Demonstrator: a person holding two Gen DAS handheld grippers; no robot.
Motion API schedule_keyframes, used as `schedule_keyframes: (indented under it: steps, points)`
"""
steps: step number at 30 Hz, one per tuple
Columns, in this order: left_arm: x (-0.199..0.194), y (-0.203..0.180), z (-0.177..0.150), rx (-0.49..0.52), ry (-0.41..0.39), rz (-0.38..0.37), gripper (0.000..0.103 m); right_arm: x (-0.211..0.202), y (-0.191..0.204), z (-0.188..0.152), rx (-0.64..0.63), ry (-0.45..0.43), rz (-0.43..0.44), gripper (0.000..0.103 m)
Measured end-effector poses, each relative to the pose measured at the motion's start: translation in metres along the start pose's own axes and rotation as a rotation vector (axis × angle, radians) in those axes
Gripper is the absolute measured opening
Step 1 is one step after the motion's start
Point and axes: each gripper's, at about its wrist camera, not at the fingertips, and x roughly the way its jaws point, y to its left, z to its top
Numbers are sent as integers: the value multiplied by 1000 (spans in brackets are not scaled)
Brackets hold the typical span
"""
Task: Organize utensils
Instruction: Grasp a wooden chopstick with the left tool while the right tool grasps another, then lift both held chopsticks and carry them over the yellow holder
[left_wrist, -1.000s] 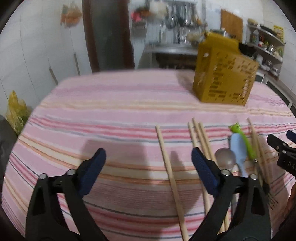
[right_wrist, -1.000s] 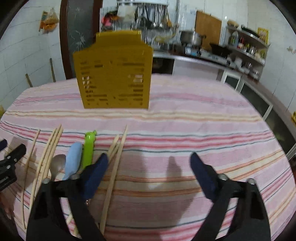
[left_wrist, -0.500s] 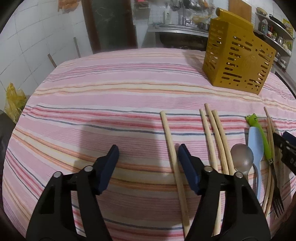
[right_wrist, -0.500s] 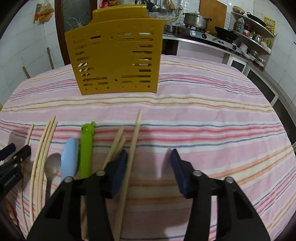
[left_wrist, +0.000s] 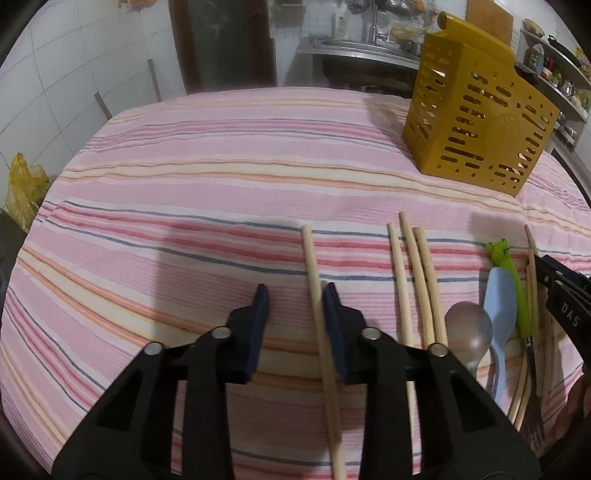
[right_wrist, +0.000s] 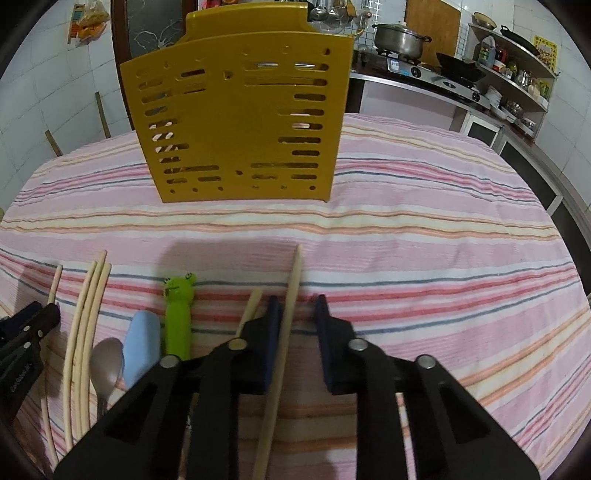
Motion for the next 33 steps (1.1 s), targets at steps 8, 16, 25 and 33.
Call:
schedule_keyframes:
  steps: [8, 16, 25, 33]
  points:
    - [-2, -2, 2, 7, -15, -42, 5, -6, -6, 3, 17, -5, 47, 9]
    - [-31, -2, 3, 21, -136, -87, 4, -39, -20, -4, 52, -105, 93, 6]
    - [-104, -4, 3, 44, -383, -121, 4, -90, -35, -13, 78, -291, 116, 6]
    - [-158, -4, -21, 63, -561, -146, 4, -135, -43, -29, 88, -432, 127, 6]
